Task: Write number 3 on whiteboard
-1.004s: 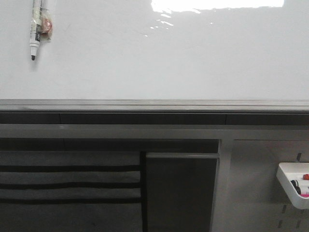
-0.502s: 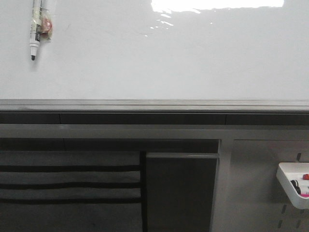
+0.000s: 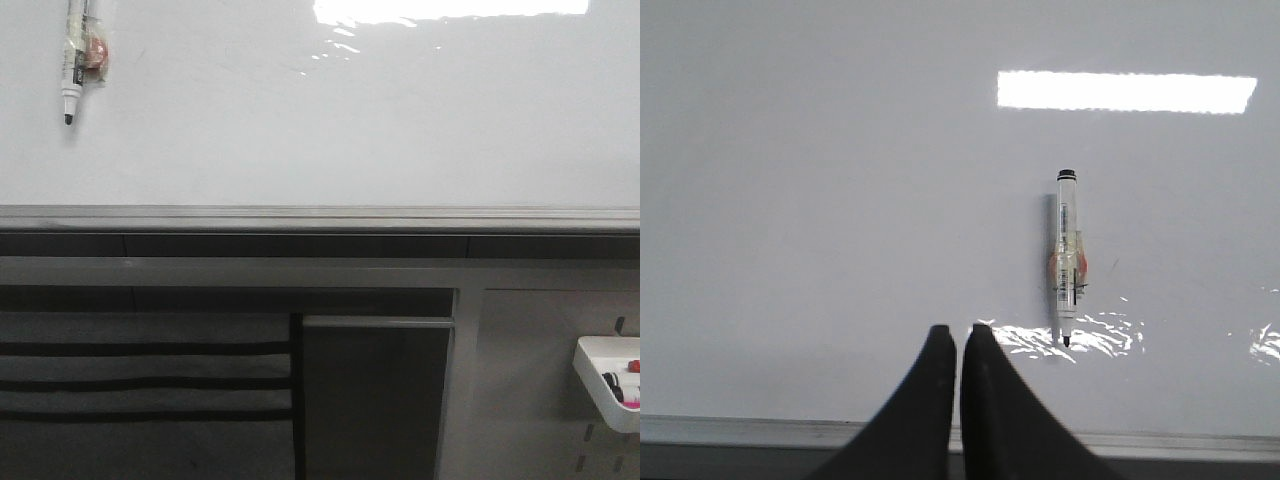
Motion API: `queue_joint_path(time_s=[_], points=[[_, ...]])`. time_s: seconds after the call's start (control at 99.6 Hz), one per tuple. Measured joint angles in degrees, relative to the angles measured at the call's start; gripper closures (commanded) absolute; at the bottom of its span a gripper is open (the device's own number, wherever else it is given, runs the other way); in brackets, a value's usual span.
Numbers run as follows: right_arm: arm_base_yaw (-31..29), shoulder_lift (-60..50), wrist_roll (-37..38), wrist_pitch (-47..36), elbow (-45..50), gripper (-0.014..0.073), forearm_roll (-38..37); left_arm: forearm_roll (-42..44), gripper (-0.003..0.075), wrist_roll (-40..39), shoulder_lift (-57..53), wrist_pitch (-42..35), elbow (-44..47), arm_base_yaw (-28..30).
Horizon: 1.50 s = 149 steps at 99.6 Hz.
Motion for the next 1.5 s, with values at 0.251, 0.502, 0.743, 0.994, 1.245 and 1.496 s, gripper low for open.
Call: queue_joint_path(time_s=[0.251,0.502,0.743,0.994,1.245,1.496], points=[[0.0,9.8,-0.3,3.7,-9.6,0.0663,0.0,3.3,0.0738,0.0,9.8,6.1,-10.1,0.0],[0.0,11.0,-0.3,3.6,-9.7,0.0663,0.0,3.5,0.0738,0.0,11.3,5.2,-10.4,0.0],[0.0,11.0,-0.3,3.6,-9.7,0.066,0.0,3.5,0.0738,0.0,11.3,5.2,-10.4,0.0],[0.0,11.0,-0.3,3.5,-9.7,0.0179,0.0,6.0,0.0396,0.0,11.3,5.2,-10.4,0.0],[0.0,11.0,-0.3,3.2,-9.7,0.0043,0.0,8.1,0.0217,0.0,11.3,5.2,-10.1,0.0],[0.0,11.0,-0.3,3.1,-9.7,0.0043,0.1,8.1,0.03,0.0,11.3,5.2,-10.1,0.0]])
